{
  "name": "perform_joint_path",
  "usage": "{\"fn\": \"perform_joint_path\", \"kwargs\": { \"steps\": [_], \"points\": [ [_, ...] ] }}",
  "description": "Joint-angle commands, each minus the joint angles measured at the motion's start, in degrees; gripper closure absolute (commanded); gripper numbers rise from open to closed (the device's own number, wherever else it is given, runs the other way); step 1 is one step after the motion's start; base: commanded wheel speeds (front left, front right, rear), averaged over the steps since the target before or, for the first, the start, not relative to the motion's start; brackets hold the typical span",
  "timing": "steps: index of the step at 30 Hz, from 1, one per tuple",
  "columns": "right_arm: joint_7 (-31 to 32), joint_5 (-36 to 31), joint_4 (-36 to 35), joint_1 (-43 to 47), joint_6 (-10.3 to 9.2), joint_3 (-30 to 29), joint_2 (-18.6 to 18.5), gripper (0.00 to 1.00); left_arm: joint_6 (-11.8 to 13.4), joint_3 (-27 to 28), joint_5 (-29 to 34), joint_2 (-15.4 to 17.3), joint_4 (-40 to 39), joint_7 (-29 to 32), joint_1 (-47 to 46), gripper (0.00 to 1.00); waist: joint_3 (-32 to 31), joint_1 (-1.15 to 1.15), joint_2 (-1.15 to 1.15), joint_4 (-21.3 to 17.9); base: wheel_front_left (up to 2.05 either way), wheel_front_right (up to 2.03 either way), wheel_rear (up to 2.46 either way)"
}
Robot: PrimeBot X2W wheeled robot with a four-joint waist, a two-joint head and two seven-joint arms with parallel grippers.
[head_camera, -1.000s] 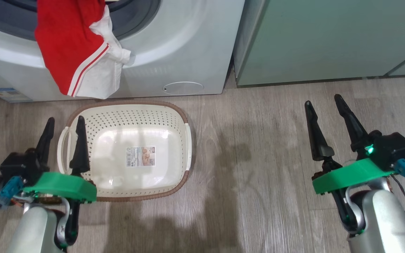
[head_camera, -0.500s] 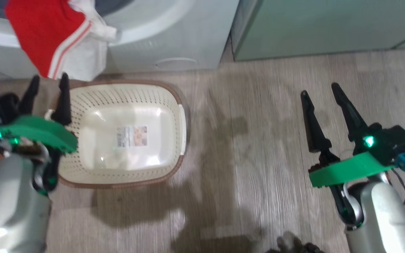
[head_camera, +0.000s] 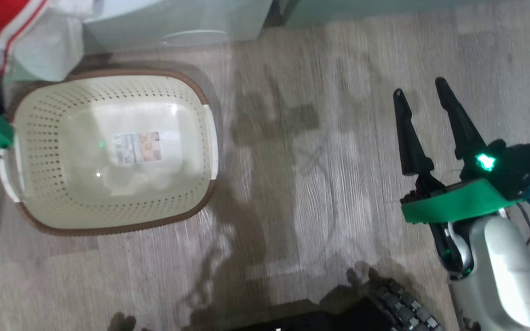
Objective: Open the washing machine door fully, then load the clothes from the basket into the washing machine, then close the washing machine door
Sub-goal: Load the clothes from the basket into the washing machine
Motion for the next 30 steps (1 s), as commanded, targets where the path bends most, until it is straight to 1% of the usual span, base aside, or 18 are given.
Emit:
{"fn": "perform_joint_path", "kwargs": {
  "steps": [1, 3, 4, 8, 14, 15, 16, 18, 20, 24, 26, 30],
  "points": [
    [-0.77, 0.68, -1.29, -0.35, 0.00, 1.62, -0.03, 0.00, -0.42, 1.83, -0.45, 4.18, 0.20, 0.02, -1.55, 0.00, 1.28, -0.01, 0.00, -0.74, 0.00, 0.00, 0.00],
    [-0.93, 0.76, -1.14, -0.60, 0.00, 1.81, -0.03, 0.00, -0.63, 1.79, -0.58, 4.65, 1.03, -0.10, -2.31, 0.00, 1.62, -0.01, 0.00, -0.89, 0.00, 0.00, 0.00],
    [-1.21, 0.85, -0.90, -1.02, 0.00, 2.09, -0.03, 0.00, -0.95, 1.51, -0.68, 5.50, 2.51, -0.17, -3.63, 0.00, 2.24, -0.01, 0.00, -1.08, 0.00, 0.00, 0.00],
    [-1.54, 0.97, -0.58, -1.52, 0.00, 2.39, -0.03, 0.00, -1.42, 0.56, -0.46, 6.56, 3.72, -1.23, -5.50, 0.00, 2.96, -0.01, 0.00, -1.29, 0.00, 0.00, 0.00],
    [-2.04, 1.38, 0.17, -2.13, 0.00, 2.87, -0.03, 0.00, -1.89, -1.86, -0.55, 7.52, 5.28, -3.13, -7.18, 0.00, 3.50, -0.01, 0.00, -1.66, 0.00, 0.00, 0.00],
    [-2.10, 1.43, 0.25, -2.19, 0.00, 2.92, -0.03, 0.00, -1.92, -2.23, -0.66, 7.64, 5.47, -3.48, -7.28, 0.23, 3.53, -0.01, 0.00, -1.69, 0.00, 0.00, 0.00],
    [-2.16, 1.45, 0.34, -2.21, 0.00, 2.94, -0.03, 0.00, -1.95, -2.59, -0.74, 7.77, 5.62, -3.91, -7.39, 0.53, 3.52, -0.01, 0.00, -1.70, 0.00, 0.00, 0.00],
    [-2.26, 1.48, 0.54, -2.22, 0.00, 2.89, -0.03, 0.00, -1.99, -3.39, -1.04, 7.97, 5.81, -4.62, -7.44, 1.00, 3.42, -0.01, 0.00, -1.66, 0.00, 0.00, 0.00],
    [-2.35, 1.46, 0.73, -2.17, 0.00, 2.80, -0.03, 0.00, -2.00, -4.44, -1.66, 8.06, 5.76, -4.70, -7.17, 1.00, 3.22, -0.01, 0.00, -1.51, 0.00, 0.00, 0.00],
    [-2.46, 1.43, 1.11, -1.79, 0.00, 2.39, -0.03, 0.00, -2.02, -6.78, -3.26, 8.22, 4.44, -2.55, -5.99, 1.00, 2.27, -0.01, 0.00, -0.76, 0.00, 0.00, 0.00],
    [-2.50, 1.43, 1.27, -1.56, 0.00, 2.12, -0.03, 0.00, -2.02, -7.99, -4.14, 8.35, 2.57, -0.65, -5.12, 1.00, 1.59, -0.01, 0.00, -0.17, 0.00, 0.00, 0.00],
    [-2.57, 1.43, 1.27, -1.05, 0.00, 1.59, -0.03, 0.00, -2.02, -9.57, -6.10, 9.78, -3.47, 4.42, -3.32, 1.00, 0.17, -0.01, 0.00, 0.93, 0.00, 0.00, 0.00]
  ]
}}
